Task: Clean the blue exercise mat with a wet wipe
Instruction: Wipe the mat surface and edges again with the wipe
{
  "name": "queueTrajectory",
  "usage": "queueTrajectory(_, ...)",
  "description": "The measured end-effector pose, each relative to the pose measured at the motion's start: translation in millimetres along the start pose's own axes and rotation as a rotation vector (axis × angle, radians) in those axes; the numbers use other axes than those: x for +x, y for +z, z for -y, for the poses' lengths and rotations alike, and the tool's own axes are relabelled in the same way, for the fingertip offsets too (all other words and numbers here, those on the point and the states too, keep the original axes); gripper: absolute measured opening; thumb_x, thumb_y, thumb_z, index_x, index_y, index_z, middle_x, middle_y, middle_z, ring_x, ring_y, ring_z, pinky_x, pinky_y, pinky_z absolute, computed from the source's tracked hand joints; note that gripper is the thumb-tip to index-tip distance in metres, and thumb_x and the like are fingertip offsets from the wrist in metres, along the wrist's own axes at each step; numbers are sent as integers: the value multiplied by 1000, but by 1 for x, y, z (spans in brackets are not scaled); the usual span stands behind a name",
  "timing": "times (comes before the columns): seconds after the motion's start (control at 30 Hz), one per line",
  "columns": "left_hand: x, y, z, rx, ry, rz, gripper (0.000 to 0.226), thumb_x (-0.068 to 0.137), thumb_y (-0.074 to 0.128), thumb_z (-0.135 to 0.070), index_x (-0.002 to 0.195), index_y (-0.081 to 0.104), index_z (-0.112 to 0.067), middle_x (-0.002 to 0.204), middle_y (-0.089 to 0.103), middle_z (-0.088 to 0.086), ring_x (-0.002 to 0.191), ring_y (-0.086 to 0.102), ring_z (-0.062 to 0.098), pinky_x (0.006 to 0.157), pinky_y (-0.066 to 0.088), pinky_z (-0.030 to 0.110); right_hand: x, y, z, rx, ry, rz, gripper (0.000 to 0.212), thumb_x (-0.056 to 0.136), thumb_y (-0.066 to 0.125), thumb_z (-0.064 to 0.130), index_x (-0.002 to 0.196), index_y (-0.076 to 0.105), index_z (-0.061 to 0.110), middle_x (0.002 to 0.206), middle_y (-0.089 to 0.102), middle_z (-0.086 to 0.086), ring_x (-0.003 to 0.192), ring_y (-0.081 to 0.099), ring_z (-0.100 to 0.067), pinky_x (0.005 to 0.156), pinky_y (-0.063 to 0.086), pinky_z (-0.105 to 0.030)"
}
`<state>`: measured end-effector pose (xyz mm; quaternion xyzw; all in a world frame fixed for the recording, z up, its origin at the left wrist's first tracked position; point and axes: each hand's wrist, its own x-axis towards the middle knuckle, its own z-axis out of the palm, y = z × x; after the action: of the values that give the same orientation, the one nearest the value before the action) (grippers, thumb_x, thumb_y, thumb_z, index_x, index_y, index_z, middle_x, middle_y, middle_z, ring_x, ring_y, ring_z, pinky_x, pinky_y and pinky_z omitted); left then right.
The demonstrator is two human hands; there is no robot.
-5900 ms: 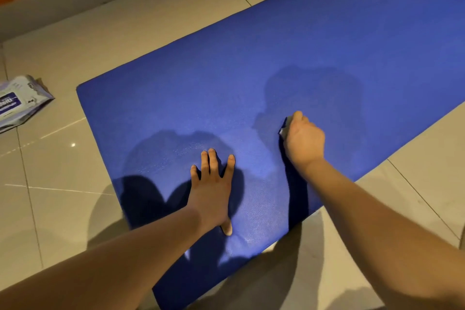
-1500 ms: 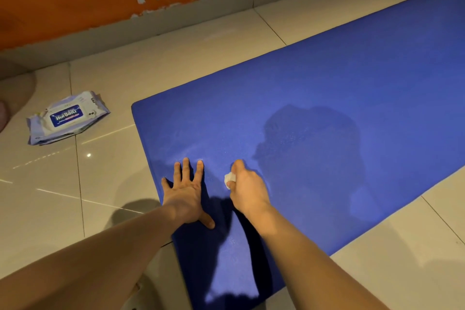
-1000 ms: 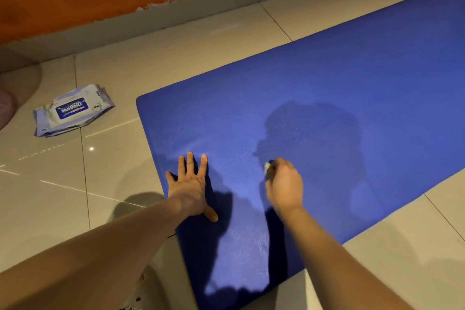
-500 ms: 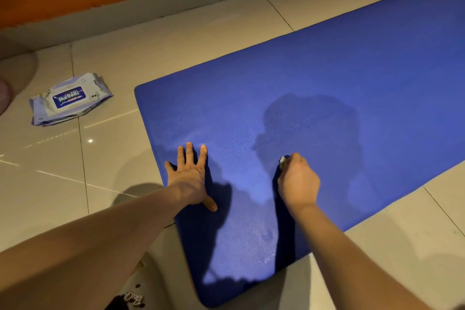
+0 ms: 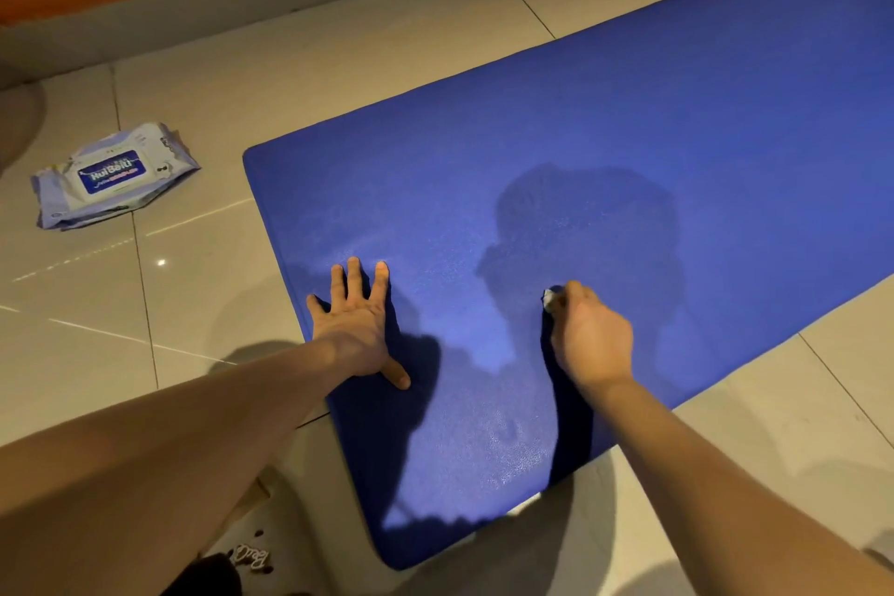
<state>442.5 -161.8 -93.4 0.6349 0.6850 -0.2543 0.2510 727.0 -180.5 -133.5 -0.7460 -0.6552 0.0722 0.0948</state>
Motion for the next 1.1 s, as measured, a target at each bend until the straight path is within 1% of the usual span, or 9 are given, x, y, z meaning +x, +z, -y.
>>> queueTrajectory(0.13,0,-1,0,-9,-2,-8,174,44,93,-68,153,-35,-28,162,-36,11,152,-29,35,122,6,66,-38,4,55,203,113,42,5,95,57,16,92,53,14,86,63,-11,74,60,-41,58,29,-35)
queueTrajectory(0.23,0,0,0,5,-3,-11,174,43,92,-71,153,-35,-28,163,-36,11,152,-29,35,122,7,66,-89,12,100,288,-173,145,24,87,75,17,80,52,17,71,56,-3,53,53,-32,47,25,-30)
queueTrajectory(0.33,-2,-1,0,11,-3,-17,173,42,92,-72,154,-34,-28,163,-35,11,152,-28,35,122,8,66,-74,12,72,191,-405,165,26,77,81,11,82,56,18,72,58,-2,52,57,-27,41,29,-30)
queueTrajectory(0.47,-1,-2,1,-7,2,-15,173,43,93,-70,155,-32,-29,163,-35,10,152,-29,34,122,7,66,-16,-9,3,10,23,42,10,97,57,19,91,53,13,85,65,-11,67,62,-38,53,31,-34)
queueTrajectory(0.6,-2,-1,1,-1,-8,-14,173,42,93,-70,155,-33,-29,162,-36,11,152,-29,35,122,7,67,-32,-7,16,99,142,-15,10,98,53,16,89,48,13,86,64,-12,70,59,-39,56,28,-35)
queueTrajectory(0.73,-2,-2,-1,-4,-17,-8,174,42,93,-69,154,-33,-30,162,-36,10,151,-30,34,122,7,67,-108,5,84,164,-161,215,26,71,77,13,81,54,20,70,57,2,53,58,-25,48,21,-29)
queueTrajectory(0.83,-2,-2,-1,-20,-17,-5,173,42,94,-69,155,-32,-30,162,-37,8,151,-30,33,122,5,66,-99,5,65,80,-380,210,36,60,87,16,82,59,23,68,58,3,48,57,-19,44,18,-26)
queueTrajectory(0.97,-2,-2,1,-26,-10,-7,172,43,93,-69,155,-31,-31,163,-37,7,151,-30,32,122,5,66,-45,0,2,16,-44,54,11,89,64,16,89,53,16,83,64,-7,64,60,-37,51,29,-31)
queueTrajectory(1.1,-3,-2,-1,-23,-15,-3,172,43,94,-68,155,-32,-31,163,-37,7,151,-30,32,122,5,66,-41,-2,10,102,187,-3,12,97,50,15,87,44,15,86,62,-9,63,45,-34,56,29,-35)
